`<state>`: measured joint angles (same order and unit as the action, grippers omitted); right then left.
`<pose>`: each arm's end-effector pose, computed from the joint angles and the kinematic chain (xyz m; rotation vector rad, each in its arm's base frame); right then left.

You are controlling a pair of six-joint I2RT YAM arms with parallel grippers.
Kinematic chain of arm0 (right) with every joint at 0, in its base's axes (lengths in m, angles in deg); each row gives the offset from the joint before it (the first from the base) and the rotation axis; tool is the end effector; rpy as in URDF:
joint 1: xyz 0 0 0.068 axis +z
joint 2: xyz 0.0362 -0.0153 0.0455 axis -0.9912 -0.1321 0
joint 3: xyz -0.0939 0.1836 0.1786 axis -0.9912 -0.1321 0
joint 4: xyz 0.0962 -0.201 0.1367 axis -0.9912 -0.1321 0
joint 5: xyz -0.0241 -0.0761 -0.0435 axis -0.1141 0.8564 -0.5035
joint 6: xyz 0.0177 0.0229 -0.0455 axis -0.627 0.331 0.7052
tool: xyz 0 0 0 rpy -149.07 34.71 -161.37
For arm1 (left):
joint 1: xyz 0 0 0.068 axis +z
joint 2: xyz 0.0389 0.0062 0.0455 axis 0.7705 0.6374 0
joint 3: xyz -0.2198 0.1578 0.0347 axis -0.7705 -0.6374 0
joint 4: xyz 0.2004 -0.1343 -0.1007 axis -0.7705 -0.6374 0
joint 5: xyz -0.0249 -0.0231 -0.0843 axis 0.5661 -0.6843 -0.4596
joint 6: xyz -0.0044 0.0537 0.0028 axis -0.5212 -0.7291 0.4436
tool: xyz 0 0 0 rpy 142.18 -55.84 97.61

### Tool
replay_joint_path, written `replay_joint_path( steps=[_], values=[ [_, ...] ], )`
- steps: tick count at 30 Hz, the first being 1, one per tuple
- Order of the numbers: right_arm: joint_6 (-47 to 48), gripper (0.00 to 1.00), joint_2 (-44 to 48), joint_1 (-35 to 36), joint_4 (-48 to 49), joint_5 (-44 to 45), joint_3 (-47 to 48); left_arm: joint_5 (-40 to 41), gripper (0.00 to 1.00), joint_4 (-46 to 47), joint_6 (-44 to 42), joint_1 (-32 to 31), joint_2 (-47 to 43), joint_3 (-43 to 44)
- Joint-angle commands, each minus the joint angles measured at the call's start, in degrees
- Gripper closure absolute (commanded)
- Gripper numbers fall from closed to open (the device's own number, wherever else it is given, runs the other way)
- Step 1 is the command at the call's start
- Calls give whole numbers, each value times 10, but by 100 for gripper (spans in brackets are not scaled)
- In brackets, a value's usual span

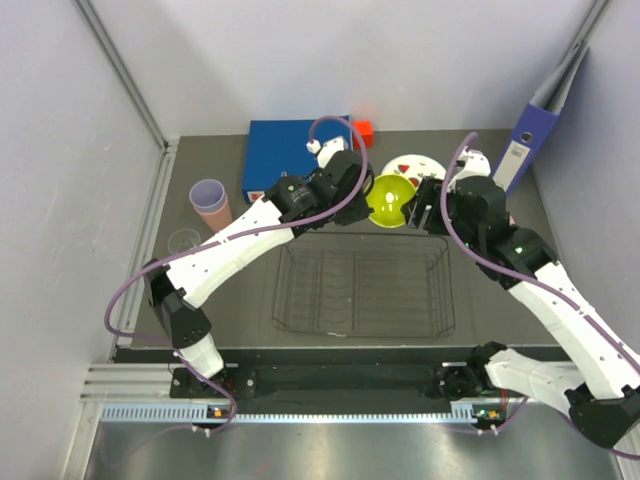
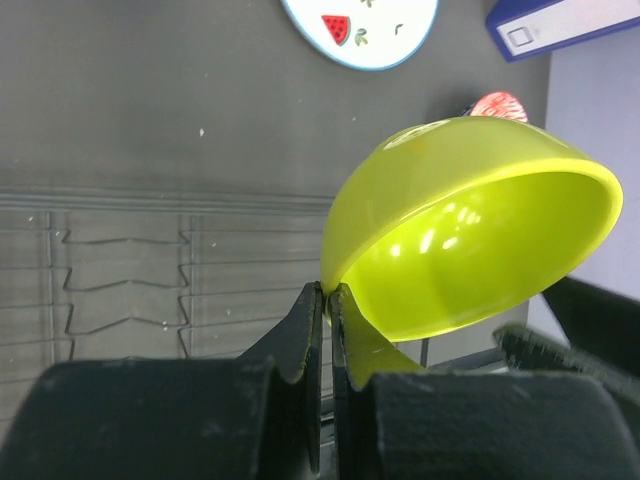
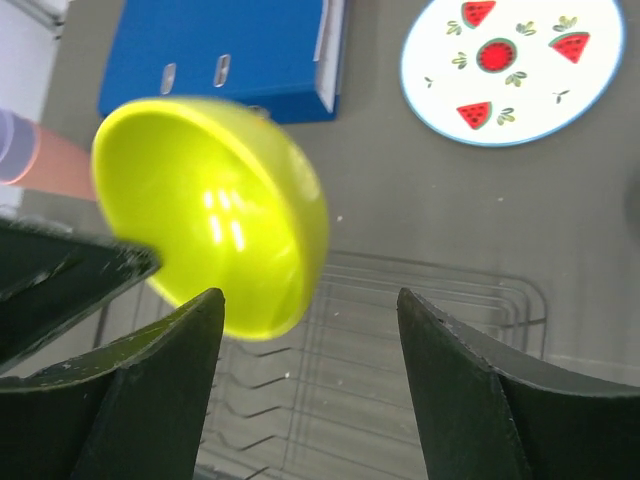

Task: Unload the mixed dishes from the dish rack
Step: Place the bowl at the center of the board.

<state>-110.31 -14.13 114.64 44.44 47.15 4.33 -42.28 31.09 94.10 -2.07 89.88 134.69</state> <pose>0.1779 0.1034 0.3866 0.0762 2.0300 0.4746 0.2340 -0.2868 0.3953 -0.2676 2.3257 -0.6533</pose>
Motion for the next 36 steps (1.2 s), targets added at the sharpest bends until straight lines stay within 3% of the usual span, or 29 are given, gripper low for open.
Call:
replay_joint_path(
  steps=[1,7,11,16,20,23,25,26,27,28,31,36],
  values=[
    [13,31,-18,8,15,53,-3,-9,100,-13,18,3,-7,25],
    [21,35,-59,8,41,73,13,-26,100,-10,22,3,-9,10],
    [23,56,-91,8,46,76,28,-33,100,-17,22,3,-7,16],
    [23,69,-96,8,48,76,28,-47,100,-51,21,7,7,50],
    [22,100,-90,8,48,77,20,-70,100,-53,26,10,17,60],
    [22,100,-85,8,46,78,19,-79,100,-24,21,10,6,38],
    [17,100,-82,8,39,91,21,-73,75,0,15,9,-8,6],
    [17,100,-82,5,35,98,30,-66,55,20,14,10,-25,-6],
    [17,100,-81,1,29,109,35,-46,17,27,13,10,-34,-18],
    [16,100,-81,-5,22,110,41,-32,1,33,15,10,-43,-37],
    [6,100,-87,-60,9,77,64,11,1,56,13,10,-81,-73],
    [-36,100,-99,-221,0,-10,82,54,1,92,9,11,-151,-143]
  ],
)
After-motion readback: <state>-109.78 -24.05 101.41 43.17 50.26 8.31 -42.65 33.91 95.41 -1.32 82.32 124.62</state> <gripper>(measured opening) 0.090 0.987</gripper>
